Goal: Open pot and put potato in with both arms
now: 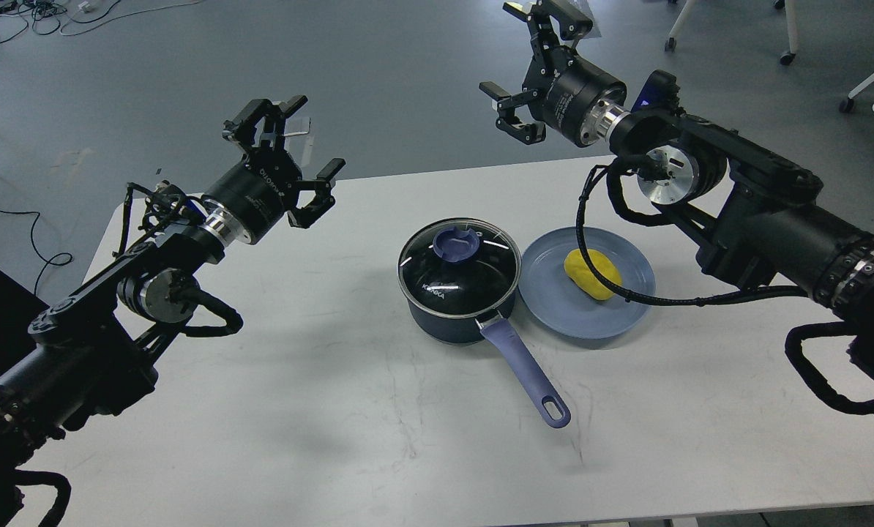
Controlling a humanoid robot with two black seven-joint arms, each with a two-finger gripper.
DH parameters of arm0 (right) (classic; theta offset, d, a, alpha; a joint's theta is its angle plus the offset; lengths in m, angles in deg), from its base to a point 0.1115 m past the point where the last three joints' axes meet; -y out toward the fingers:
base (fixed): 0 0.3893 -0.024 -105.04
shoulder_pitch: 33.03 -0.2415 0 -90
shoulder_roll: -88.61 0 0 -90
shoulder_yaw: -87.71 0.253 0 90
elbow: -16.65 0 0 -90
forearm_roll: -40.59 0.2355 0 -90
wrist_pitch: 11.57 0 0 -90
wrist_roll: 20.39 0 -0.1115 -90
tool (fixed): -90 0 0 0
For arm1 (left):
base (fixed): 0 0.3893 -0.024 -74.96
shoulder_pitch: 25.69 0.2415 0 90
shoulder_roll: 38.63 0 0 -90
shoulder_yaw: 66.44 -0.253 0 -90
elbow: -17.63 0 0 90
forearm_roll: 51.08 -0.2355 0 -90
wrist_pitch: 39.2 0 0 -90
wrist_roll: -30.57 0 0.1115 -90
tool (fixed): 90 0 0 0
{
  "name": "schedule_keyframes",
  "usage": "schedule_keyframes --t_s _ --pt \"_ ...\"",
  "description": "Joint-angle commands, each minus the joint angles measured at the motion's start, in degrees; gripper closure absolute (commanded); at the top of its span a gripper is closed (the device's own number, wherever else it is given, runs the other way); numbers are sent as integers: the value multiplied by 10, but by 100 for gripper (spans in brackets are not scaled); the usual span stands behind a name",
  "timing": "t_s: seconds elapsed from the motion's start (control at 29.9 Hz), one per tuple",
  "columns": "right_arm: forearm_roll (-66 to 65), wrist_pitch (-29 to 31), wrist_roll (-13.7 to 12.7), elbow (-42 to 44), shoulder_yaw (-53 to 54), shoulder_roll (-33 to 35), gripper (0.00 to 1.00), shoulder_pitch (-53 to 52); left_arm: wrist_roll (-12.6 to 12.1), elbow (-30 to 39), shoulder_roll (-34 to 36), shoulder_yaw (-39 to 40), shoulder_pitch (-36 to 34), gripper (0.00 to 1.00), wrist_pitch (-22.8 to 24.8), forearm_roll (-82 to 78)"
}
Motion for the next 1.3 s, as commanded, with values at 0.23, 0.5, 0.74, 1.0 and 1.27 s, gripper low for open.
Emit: schedule_keyframes --t_s 0.23,0.5,0.74,1.0,1.27 --pt "1 -4 3 0 0 -1 0 -1 3 -1 -2 1 0 2 -7 -2" --pt "1 -4 3 1 0 0 0 -1 -3 -1 -7 -3 0 2 -5 -2" --pt "0 -4 3 1 0 -3 0 -1 -4 -1 -7 -3 -1 2 -7 -1" --pt "0 -3 3 1 0 -4 0 -1 -5 -1 -6 -3 -1 2 -7 -1" --pt "0 -3 2 3 0 -4 0 0 -5 -1 -9 -3 -1 2 -6 -1"
